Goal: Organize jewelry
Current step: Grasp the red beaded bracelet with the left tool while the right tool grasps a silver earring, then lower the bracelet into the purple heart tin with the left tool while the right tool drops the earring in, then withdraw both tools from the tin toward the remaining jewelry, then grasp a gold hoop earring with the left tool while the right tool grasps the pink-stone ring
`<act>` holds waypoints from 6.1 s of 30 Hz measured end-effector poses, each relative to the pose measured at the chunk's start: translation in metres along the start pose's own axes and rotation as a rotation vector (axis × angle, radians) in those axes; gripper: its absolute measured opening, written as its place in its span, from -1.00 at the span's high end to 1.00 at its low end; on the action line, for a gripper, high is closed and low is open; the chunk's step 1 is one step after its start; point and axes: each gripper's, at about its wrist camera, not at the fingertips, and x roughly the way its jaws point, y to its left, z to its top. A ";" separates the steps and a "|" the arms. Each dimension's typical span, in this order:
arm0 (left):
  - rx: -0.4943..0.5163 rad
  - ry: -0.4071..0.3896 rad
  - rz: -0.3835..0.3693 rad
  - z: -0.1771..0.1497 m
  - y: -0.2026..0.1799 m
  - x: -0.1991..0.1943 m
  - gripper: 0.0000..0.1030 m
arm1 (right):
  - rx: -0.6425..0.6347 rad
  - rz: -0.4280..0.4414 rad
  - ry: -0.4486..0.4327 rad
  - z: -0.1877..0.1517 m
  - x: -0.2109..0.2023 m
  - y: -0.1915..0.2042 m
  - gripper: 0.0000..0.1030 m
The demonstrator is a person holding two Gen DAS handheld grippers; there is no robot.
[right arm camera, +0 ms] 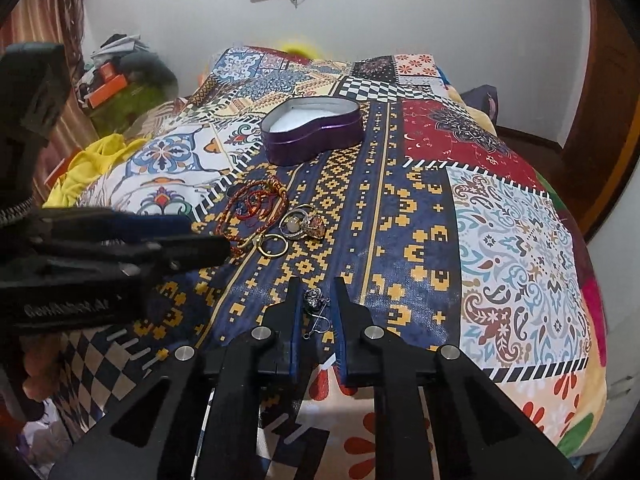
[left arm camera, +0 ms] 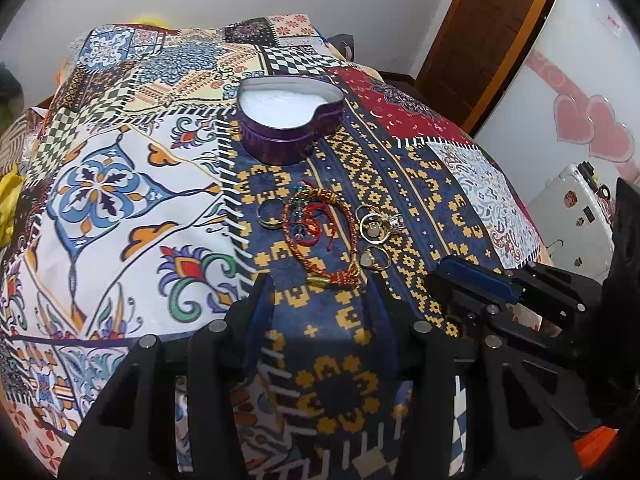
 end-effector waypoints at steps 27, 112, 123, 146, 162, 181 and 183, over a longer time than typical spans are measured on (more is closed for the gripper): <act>0.028 -0.073 0.020 0.011 -0.011 -0.014 0.61 | 0.087 -0.019 -0.074 0.012 -0.030 -0.022 0.76; 0.040 -0.113 0.072 0.107 0.041 0.031 0.48 | -0.094 0.101 0.062 0.151 0.080 -0.027 0.76; 0.033 -0.150 0.077 0.103 0.042 0.003 0.47 | -0.103 0.054 0.009 0.148 0.052 -0.021 0.31; 0.074 -0.186 0.094 0.065 0.022 -0.065 0.21 | -0.100 -0.017 -0.092 0.101 -0.030 -0.008 0.30; 0.059 -0.031 0.063 0.016 0.021 -0.027 0.21 | -0.053 -0.017 0.053 0.041 0.009 -0.006 0.29; 0.022 0.027 -0.035 0.012 0.004 -0.002 0.21 | -0.007 0.040 0.019 0.032 0.021 -0.006 0.72; 0.037 0.029 -0.042 0.013 -0.005 0.000 0.21 | -0.005 0.032 0.005 0.030 0.013 -0.010 0.72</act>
